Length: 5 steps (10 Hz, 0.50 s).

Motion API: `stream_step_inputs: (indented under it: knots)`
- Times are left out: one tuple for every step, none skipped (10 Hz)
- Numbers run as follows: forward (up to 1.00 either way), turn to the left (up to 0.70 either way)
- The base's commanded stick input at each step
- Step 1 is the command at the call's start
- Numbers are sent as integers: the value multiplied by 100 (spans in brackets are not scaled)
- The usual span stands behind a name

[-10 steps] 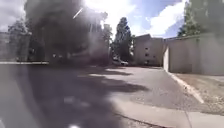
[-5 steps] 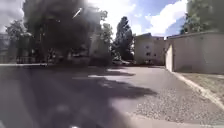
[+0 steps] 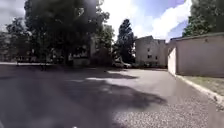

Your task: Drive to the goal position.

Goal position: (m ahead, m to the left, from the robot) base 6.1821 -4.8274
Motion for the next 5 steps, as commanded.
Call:
stream_step_inputs:
  knots:
    - [85,0]
    - [85,0]
    - [85,0]
    - [85,0]
    - [85,0]
